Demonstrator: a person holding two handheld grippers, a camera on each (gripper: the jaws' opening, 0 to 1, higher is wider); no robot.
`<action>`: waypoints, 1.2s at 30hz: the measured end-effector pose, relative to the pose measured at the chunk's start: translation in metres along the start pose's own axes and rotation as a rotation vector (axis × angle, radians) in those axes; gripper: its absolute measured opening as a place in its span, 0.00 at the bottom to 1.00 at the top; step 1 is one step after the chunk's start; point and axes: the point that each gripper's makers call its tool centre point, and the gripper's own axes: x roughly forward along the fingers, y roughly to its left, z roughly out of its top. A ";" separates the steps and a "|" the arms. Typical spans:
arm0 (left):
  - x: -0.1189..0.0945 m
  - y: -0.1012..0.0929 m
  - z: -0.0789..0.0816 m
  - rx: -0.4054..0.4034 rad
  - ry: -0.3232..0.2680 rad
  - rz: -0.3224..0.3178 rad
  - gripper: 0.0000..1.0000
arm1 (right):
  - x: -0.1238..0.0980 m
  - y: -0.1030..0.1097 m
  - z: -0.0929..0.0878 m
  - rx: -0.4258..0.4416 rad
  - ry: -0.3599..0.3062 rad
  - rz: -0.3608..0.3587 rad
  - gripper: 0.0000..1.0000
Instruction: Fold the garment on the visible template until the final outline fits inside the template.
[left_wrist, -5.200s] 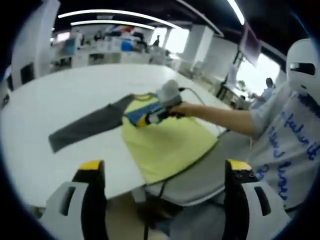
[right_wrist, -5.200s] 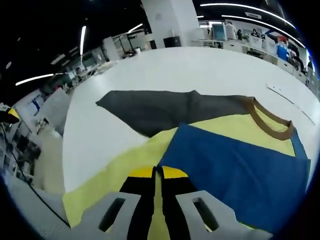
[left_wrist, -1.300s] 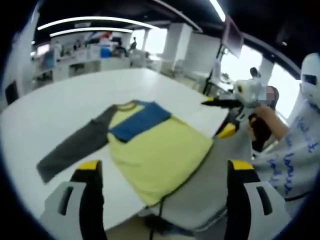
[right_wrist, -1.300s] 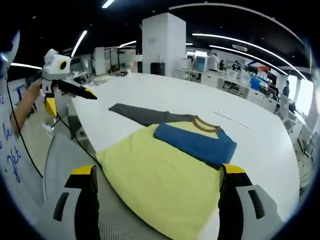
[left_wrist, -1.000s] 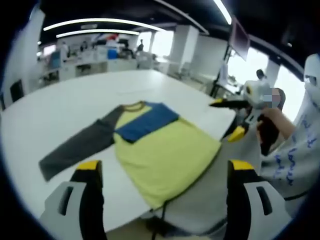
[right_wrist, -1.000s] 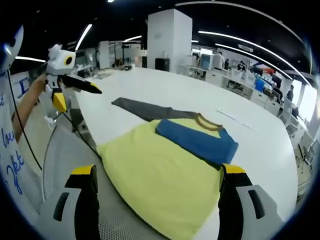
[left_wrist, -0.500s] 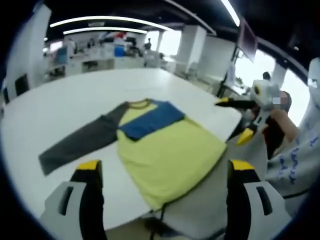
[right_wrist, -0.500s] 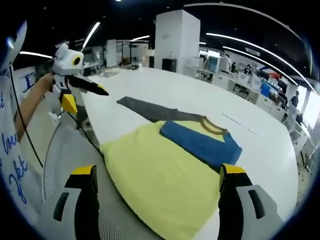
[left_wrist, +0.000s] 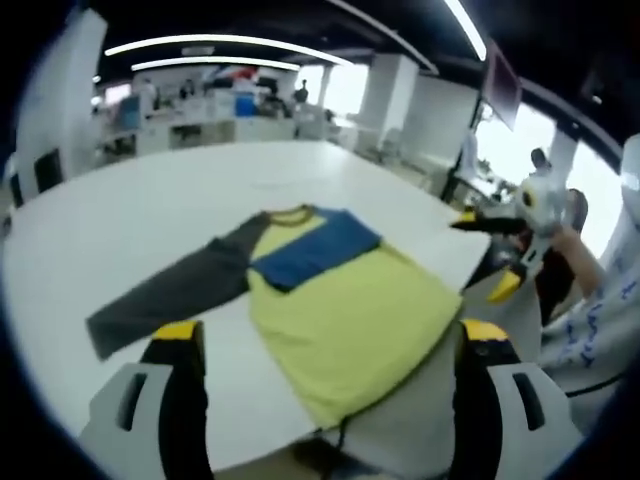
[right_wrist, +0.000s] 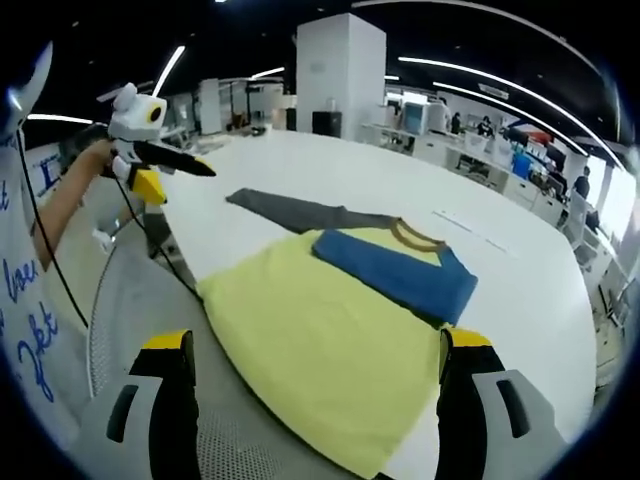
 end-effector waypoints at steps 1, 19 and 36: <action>-0.001 0.002 -0.001 -0.005 -0.003 0.002 1.00 | 0.000 0.000 0.000 -0.001 -0.001 -0.002 1.00; -0.016 0.103 -0.012 -0.016 0.060 0.229 0.97 | 0.008 -0.003 0.004 -0.001 -0.016 0.007 1.00; 0.012 0.241 -0.021 -0.185 0.090 0.293 0.85 | 0.004 -0.017 0.000 0.035 -0.024 -0.025 1.00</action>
